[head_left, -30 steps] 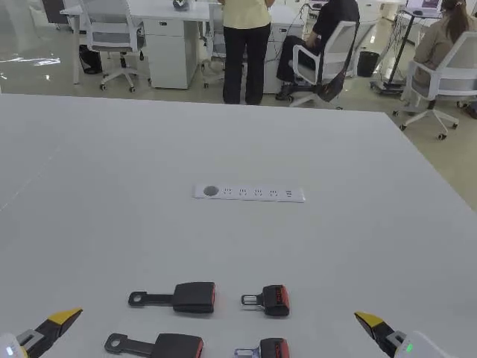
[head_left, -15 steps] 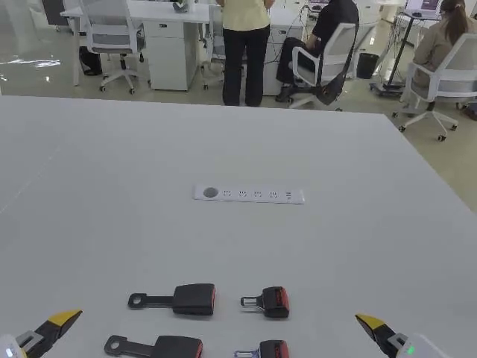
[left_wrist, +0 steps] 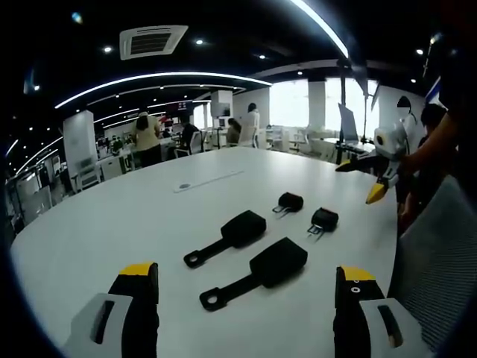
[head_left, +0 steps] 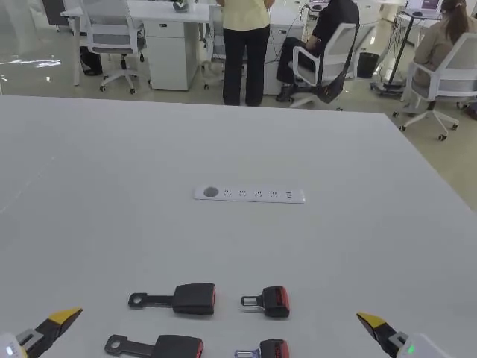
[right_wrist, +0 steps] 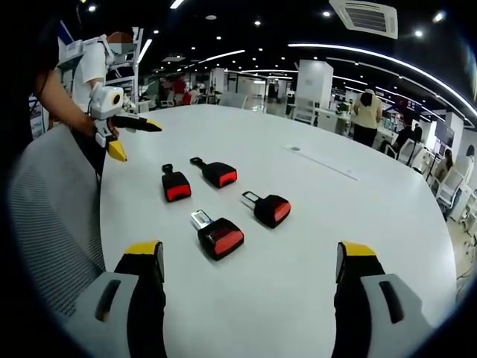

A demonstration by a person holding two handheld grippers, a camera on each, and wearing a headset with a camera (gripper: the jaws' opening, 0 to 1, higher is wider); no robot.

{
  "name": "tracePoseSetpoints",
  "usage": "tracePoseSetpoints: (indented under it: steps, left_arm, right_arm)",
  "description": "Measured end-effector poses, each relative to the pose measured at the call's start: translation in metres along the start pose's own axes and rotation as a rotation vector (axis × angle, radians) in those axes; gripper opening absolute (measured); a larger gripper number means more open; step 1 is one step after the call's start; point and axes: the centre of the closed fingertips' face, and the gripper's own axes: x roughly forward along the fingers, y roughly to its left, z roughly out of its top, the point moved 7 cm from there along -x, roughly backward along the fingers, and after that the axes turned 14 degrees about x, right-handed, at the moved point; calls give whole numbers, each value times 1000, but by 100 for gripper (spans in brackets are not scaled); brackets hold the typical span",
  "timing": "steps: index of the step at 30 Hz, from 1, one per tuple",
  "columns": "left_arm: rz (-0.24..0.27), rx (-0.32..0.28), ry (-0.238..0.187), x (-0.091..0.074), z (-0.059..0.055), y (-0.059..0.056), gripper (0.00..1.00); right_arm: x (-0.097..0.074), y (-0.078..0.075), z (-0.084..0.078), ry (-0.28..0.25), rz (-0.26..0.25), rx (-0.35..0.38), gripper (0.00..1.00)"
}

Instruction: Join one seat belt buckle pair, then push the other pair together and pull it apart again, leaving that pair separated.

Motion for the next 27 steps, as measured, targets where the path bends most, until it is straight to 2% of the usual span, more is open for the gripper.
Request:
tracePoseSetpoints:
  steps: [7, 21, 25, 27]
  left_arm:
    - [-4, 5, 2, 2, 8, -5, 100]
    - [-19, 7, 10, 6, 3, 1, 99]
    - [-27, 12, 15, 9, 5, 1, 99]
    - [-33, 14, 16, 11, 9, -2, 99]
  right_arm:
    - [0, -1, 1, 0, -1, -1, 96]
    - [2, -7, 2, 12, 4, -14, 95]
    - [4, -9, 3, 22, 8, -17, 95]
    - [5, -11, 3, 26, 9, -22, 95]
